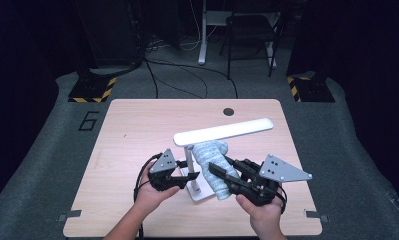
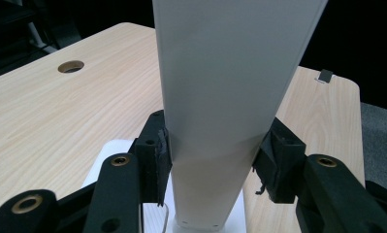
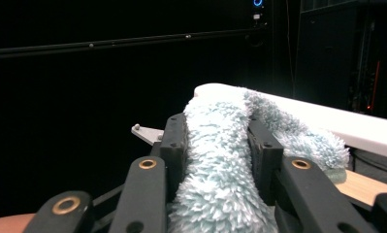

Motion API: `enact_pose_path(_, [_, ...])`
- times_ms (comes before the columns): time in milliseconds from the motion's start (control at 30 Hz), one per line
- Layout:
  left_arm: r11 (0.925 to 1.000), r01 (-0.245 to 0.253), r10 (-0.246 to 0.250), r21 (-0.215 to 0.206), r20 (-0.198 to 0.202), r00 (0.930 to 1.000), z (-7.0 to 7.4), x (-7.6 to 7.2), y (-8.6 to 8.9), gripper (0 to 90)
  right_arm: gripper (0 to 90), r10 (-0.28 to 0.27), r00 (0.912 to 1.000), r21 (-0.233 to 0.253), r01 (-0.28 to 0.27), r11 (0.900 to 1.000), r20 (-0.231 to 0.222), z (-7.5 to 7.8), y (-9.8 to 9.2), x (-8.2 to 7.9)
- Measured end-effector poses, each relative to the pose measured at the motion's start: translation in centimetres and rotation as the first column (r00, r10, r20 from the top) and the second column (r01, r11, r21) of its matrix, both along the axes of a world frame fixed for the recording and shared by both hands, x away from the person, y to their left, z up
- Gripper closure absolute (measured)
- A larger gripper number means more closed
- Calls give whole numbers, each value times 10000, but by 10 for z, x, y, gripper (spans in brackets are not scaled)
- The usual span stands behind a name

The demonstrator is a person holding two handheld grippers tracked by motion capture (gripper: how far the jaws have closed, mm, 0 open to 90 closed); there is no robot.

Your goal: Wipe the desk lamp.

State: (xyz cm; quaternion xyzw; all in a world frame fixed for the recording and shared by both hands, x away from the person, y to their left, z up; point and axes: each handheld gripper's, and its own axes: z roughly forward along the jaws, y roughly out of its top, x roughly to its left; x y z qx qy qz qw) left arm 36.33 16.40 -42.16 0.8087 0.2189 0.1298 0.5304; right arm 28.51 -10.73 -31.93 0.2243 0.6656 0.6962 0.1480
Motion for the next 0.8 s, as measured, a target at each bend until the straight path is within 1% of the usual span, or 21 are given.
enact_pose_path(67, [10000,-10,10,21,33,10000,0,0,0,525,662,9,9999,75,-10,10000,125,2,-2,-4])
enact_pose_path(133, [10000,23,-23,44,-11,10000,0,0,0,525,662,-102,9994,166,97,9998,322,6,-5,-8])
enact_pose_path(200, [10000,18,-17,57,-44,10000,1,0,0,525,662,-139,9994,76,137,9999,302,10,-6,-10])
enact_pose_path(267, [10000,-12,12,-6,-8,10000,0,0,0,525,664,-40,9995,224,33,9997,306,14,-8,-10])
enact_pose_path(300, [10000,-16,16,-9,3,10000,0,0,0,525,667,26,9990,471,-47,9989,447,18,-10,-13])
enact_pose_path(333, [10000,-1,2,32,-32,10000,1,0,0,525,667,-1,9980,578,-35,9983,625,20,-11,-15])
enact_pose_path(400, [10000,-10,10,24,-19,10000,1,0,0,525,666,-135,9953,541,83,9985,963,29,-13,-19])
enact_pose_path(433, [10000,13,-13,58,-3,10000,1,0,0,525,666,-167,9944,530,112,9985,1041,32,-13,-20])
enact_pose_path(500, [10000,1,-1,26,-27,10000,1,0,0,525,665,-303,9945,476,256,9985,1004,35,-13,-16])
enact_pose_path(600, [10000,-9,9,13,-25,10000,0,0,0,525,663,-472,9953,461,434,9980,851,33,-12,-6])
enact_pose_path(667, [10000,14,-14,25,-11,10000,0,0,0,525,658,-637,9944,475,598,9971,847,31,-11,-2])
enact_pose_path(733, [10000,14,-14,13,-18,10000,0,0,0,525,654,-816,9923,296,792,9964,929,30,-10,5])
enact_pose_path(800, [10000,10,-10,3,-6,10000,0,0,0,525,647,-941,9920,206,927,9955,847,27,-7,12])
